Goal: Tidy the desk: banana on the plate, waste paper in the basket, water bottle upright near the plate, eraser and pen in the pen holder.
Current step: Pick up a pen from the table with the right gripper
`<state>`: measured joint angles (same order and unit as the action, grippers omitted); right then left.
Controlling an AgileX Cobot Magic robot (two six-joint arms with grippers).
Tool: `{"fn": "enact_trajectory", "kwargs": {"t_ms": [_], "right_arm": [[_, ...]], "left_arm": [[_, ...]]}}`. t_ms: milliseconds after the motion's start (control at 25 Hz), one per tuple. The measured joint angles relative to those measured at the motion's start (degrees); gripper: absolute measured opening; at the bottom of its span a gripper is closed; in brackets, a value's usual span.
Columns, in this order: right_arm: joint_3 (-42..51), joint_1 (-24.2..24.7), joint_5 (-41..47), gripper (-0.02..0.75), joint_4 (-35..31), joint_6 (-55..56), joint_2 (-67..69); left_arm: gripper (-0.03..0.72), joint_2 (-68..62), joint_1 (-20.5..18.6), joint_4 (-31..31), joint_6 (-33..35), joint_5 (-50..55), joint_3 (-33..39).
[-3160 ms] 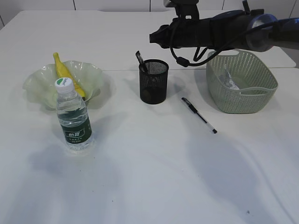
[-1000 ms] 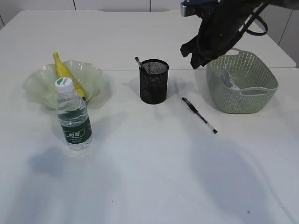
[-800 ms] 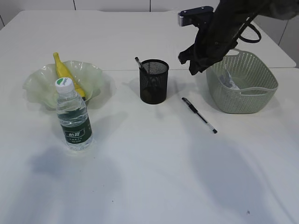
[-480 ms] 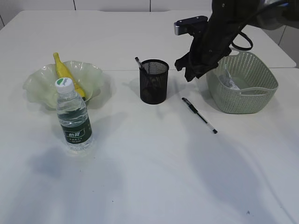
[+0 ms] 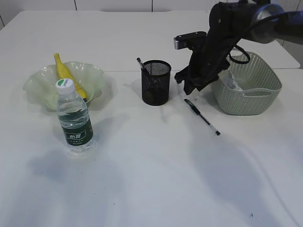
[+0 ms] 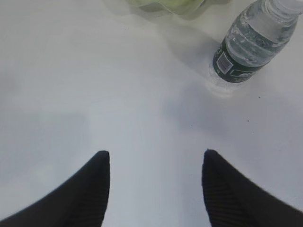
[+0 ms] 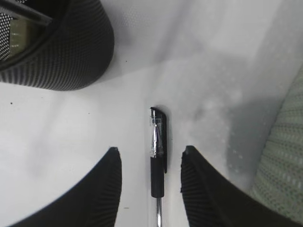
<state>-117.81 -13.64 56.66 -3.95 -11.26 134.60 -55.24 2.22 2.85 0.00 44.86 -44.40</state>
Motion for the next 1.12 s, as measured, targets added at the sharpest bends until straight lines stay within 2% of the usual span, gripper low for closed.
{"fn": "enact_trajectory", "kwargs": {"t_ms": [840, 1120], "right_arm": [[0.0, 0.0, -1.84, 0.319, -1.55, 0.44, 2.99], [-1.87, -1.38, -1.45, 0.319, -0.78, 0.86, 3.1]], "left_arm": [[0.425, 0.0, 0.0, 0.0, 0.0, 0.0, 0.0], [0.425, 0.0, 0.0, 0.0, 0.0, 0.0, 0.0]]}}
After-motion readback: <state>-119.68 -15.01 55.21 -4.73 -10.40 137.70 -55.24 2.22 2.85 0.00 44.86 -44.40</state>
